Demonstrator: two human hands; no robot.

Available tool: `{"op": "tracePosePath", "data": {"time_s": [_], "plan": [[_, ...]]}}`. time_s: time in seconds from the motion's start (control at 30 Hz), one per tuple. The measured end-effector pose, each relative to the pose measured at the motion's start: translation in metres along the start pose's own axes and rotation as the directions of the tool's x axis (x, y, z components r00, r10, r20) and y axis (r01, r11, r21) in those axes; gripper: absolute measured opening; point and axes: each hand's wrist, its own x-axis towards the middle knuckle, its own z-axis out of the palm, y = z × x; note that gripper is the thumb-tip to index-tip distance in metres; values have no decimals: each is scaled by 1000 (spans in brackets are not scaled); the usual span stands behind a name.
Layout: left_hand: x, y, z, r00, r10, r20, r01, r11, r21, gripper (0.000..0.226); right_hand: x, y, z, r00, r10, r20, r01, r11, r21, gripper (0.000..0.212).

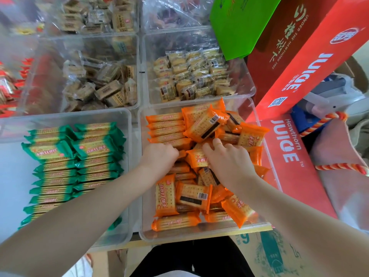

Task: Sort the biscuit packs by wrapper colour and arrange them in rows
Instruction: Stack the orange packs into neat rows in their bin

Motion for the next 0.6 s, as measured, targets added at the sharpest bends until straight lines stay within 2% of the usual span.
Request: {"op": "tracePosePath", "data": {"time_s": [0.07, 0.2, 0.33, 0.47, 0.6], "plan": [[-1, 5, 1, 1000, -26, 11, 26, 999, -18, 16, -1, -1, -5, 1000, -11, -28, 11, 1000, -1, 43], [0, 6, 3, 997, -60, 43, 62, 997, -42, 17, 0, -4, -9, 998, -59, 18, 57, 993, 104, 37], [0, 0, 6, 999, -34, 25, 35, 998, -44, 16, 5, -4, -10, 997, 6, 71, -13, 995, 100, 34], [-3, -2, 12, 995, 36, 97, -28, 996, -85, 17, 13, -2, -15, 991, 101, 91, -109, 990, 89, 29], [1, -2, 9, 989, -35, 143, 59, 984, -166, 19, 19, 0, -14, 993, 57, 103, -63, 997, 53, 22]]}}
